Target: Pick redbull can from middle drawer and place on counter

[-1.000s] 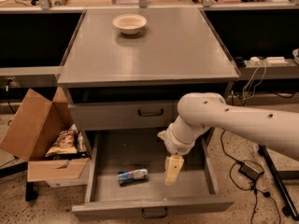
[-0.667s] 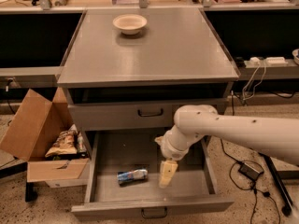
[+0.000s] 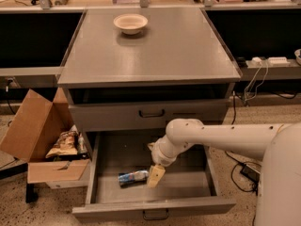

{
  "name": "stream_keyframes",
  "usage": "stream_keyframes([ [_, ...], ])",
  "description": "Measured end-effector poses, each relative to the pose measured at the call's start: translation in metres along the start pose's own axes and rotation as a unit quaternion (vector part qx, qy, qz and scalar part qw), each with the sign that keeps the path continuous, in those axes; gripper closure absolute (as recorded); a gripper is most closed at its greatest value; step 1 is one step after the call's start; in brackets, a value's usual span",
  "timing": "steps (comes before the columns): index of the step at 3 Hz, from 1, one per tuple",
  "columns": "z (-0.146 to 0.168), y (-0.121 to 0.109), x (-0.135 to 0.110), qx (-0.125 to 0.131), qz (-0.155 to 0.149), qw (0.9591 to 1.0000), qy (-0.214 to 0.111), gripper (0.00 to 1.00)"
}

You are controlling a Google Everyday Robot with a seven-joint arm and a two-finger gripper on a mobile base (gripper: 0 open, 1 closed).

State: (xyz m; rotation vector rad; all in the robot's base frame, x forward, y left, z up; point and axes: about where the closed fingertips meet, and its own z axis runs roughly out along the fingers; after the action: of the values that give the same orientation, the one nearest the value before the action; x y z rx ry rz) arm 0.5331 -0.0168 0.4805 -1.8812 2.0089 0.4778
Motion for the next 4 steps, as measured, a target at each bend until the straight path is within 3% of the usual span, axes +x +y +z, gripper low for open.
stream_keyframes([
  [1, 0.048, -0.005, -0.004, -0.001, 0.005, 0.9995, -0.03, 0.0],
  [2, 0.072, -0.005, -0.006, -0.007, 0.006, 0.9989, -0.046, 0.0],
  [3, 0.094, -0.005, -0.002, -0.019, 0.013, 0.9983, -0.054, 0.18],
  [4, 0.125, -0.002, 0.015, -0.045, 0.033, 0.9972, -0.05, 0.49],
])
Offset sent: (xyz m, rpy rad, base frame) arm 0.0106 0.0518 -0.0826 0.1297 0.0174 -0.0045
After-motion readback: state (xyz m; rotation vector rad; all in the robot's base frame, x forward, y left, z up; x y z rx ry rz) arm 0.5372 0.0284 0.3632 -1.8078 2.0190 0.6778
